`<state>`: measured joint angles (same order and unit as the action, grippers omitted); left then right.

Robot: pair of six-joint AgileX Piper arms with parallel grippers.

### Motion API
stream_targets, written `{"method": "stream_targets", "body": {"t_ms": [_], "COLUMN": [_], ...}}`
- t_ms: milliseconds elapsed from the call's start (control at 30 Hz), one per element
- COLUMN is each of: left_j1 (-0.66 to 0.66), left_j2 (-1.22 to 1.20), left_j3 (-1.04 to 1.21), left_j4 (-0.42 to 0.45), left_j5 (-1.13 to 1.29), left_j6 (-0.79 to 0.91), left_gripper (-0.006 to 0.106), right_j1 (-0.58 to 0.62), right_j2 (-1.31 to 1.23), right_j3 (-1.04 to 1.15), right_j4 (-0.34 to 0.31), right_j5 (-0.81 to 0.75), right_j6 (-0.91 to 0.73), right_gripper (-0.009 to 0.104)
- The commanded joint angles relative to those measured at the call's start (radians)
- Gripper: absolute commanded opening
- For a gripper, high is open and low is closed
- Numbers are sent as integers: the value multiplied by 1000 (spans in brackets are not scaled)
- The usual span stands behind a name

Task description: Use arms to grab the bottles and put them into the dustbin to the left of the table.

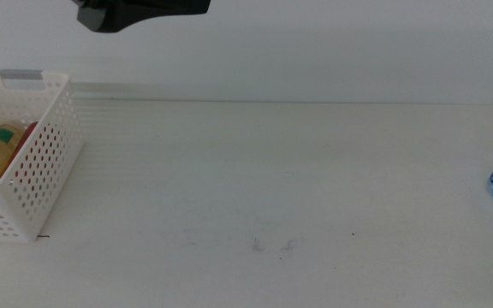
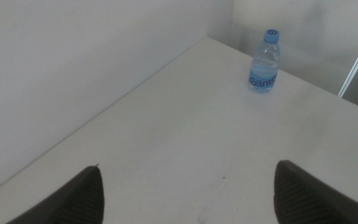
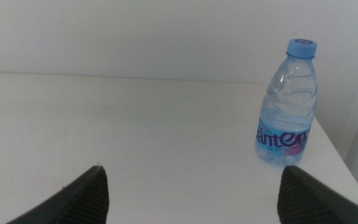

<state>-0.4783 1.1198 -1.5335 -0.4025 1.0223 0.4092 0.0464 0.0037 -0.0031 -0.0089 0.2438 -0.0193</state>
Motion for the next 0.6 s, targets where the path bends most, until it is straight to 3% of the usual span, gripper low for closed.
{"method": "stream_targets", "body": {"t_ms": [0,167,567], "left_j1": [-6,-6,-6], "left_j2": [-7,-7,-7], "left_j3": [-5,-5,-5], "left_j4": [-8,-8,-6], "left_j5": [-9,-9,-9], "left_j6": [-10,-10,-10], "left_gripper": [94,94,94], "right_j1": [-6,-6,-6], "right_j2": [-4,12,567], "right_j3": [3,3,3], "right_j4": [-18,-14,19], "right_j5": [-38,-250,-642], "right_j6": [-8,19,19], "right_gripper": [92,92,92]}}
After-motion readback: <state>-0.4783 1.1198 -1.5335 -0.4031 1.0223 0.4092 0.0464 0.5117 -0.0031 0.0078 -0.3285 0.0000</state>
